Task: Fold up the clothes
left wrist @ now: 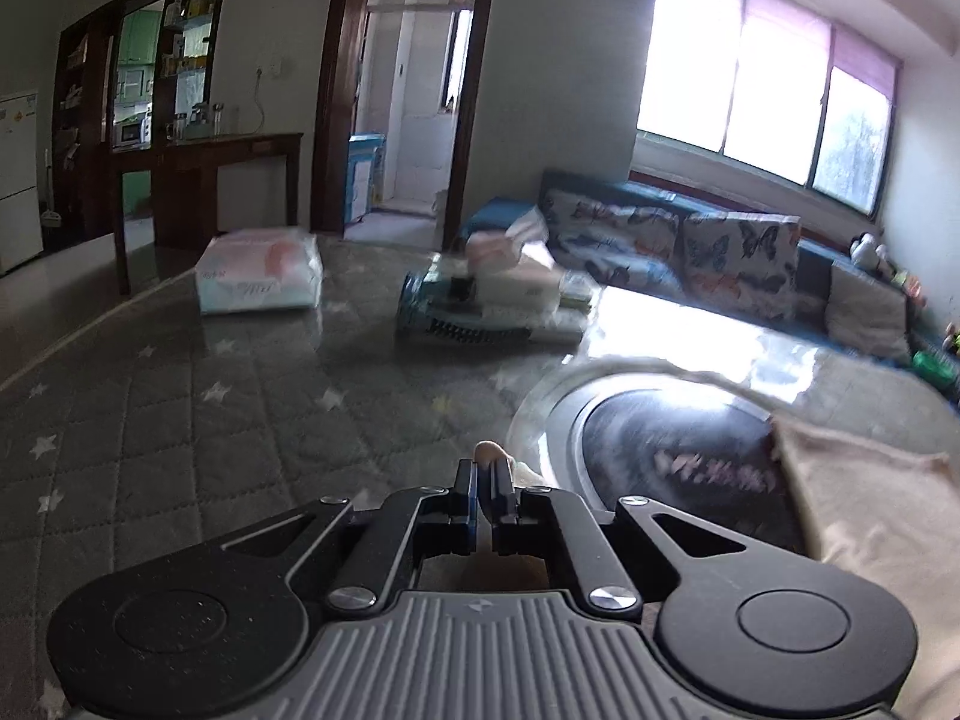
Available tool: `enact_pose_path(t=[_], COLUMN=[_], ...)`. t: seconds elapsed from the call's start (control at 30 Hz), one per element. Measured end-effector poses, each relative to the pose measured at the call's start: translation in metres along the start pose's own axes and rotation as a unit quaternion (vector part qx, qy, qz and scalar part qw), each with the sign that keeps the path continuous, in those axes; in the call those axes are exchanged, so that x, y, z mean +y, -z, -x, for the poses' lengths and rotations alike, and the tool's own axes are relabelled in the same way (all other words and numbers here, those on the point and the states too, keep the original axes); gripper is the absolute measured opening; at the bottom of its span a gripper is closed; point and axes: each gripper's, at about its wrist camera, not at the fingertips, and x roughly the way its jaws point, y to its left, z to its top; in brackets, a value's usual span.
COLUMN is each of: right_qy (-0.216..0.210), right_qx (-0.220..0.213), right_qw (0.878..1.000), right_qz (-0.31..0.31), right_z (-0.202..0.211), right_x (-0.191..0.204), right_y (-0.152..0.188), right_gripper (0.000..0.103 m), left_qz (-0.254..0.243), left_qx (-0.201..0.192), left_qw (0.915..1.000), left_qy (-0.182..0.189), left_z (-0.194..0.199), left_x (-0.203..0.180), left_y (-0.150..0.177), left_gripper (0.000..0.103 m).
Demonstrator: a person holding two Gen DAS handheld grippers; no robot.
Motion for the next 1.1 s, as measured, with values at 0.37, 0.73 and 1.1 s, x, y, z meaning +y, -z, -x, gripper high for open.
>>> enact_pose_path(t=[0.37,0.73,1.1], right_qy=[-0.012,0.018,0.030], right_qx=[-0.011,-0.021,-0.006], right_qw=[1.000,0.999,0.996], right_qz=[0.013,-0.030,-0.082], right_z=[0.004,0.016,0.031], right_x=[0.002,-0.019,-0.028], right_y=[0.004,0.010,0.038], right_gripper=[0.021,0.028,0.032], left_qz=[-0.015,-0.028,-0.048], left_qx=[0.028,0.032,0.057], left_qw=[0.9977,0.9989,0.9971], left_qy=[-0.060,0.021,-0.017], left_z=[-0.004,-0.005,-0.028], left_x=[0.008,-0.023,-0.035], left_y=[0.011,0.003,0.011], left_gripper=[0.008,0.008,0.009])
